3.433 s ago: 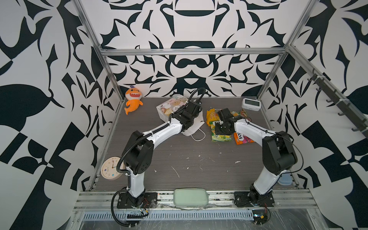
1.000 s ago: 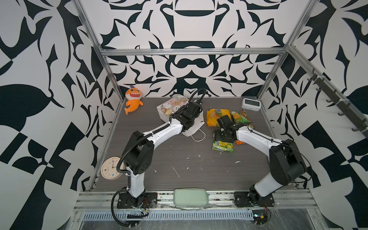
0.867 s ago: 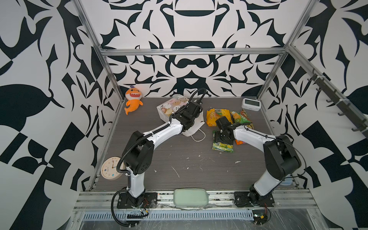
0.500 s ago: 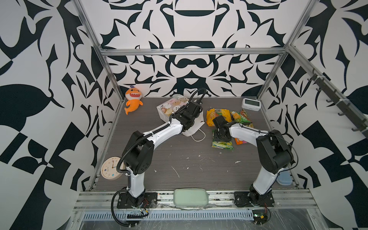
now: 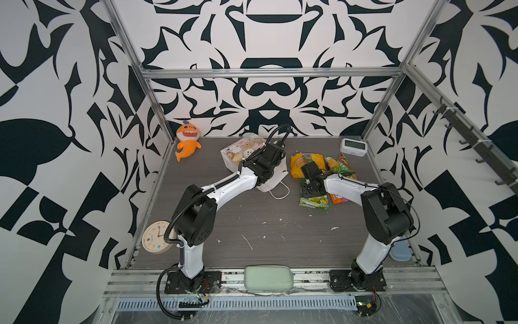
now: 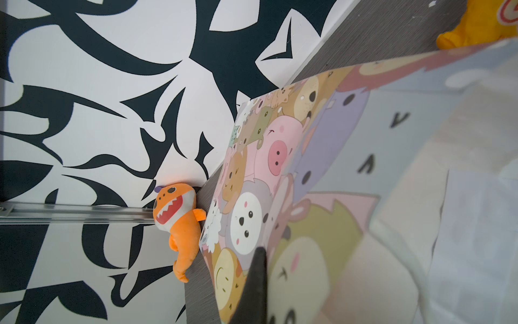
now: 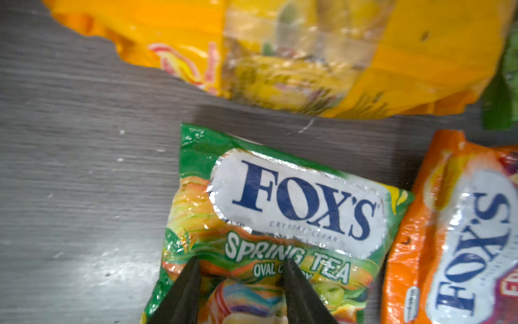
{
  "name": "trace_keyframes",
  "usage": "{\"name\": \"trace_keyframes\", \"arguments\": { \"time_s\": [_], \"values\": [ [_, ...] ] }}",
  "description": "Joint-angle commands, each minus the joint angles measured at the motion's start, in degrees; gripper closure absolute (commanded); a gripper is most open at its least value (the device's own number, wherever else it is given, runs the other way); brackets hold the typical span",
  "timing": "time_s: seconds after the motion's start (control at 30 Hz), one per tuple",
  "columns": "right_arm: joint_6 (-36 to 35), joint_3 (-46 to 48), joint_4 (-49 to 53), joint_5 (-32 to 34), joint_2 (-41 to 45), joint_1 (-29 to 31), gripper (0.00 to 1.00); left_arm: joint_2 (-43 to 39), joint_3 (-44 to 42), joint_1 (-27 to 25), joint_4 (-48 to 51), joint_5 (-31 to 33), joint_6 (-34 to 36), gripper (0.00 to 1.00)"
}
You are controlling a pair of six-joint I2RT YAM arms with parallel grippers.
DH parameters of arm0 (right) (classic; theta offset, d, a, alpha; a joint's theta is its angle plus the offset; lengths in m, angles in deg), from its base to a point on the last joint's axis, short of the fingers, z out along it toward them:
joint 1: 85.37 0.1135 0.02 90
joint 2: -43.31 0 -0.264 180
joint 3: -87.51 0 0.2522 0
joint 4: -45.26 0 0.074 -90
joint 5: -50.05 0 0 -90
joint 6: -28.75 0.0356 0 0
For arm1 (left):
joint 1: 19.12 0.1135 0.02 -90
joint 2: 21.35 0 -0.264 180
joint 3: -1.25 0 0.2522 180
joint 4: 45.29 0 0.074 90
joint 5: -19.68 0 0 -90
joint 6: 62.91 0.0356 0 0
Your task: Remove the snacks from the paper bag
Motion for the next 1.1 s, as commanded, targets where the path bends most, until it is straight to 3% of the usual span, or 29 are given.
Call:
{"name": "trace_keyframes", "arguments": {
  "time_s": [0.0, 0.17, 0.33, 0.47, 0.63, 1.07],
  "values": [
    [0.3, -1.4, 3.9, -0.1, 4.3, -0.4, 0.51, -2.0, 1.4, -0.5, -1.0, 0.7, 0.1, 0.95],
    [10.8, -0.8, 9.4, -3.5, 10.1, -0.3, 0.36, -1.9, 1.7, -0.5, -1.1, 0.4, 0.0, 0.95],
    [18.9, 4.8, 9.5, -4.6, 14.3, 0.9, 0.30, -1.2, 2.1, -0.5, -1.2, 0.0, -0.1, 0.95],
    [21.0, 7.7, 8.7, -5.7, 14.5, 1.5, 0.30, -0.7, 2.2, -0.5, -1.5, -0.5, -0.2, 0.95],
    [21.5, 10.2, 6.0, -5.7, 13.8, 1.9, 0.37, -0.3, 2.5, -0.5, -1.3, -0.7, -0.5, 0.95],
    [17.8, 9.7, 3.1, -2.1, 8.8, 0.8, 0.46, -1.4, 1.6, -0.4, -1.1, -0.2, -0.8, 0.95]
  ]
}}
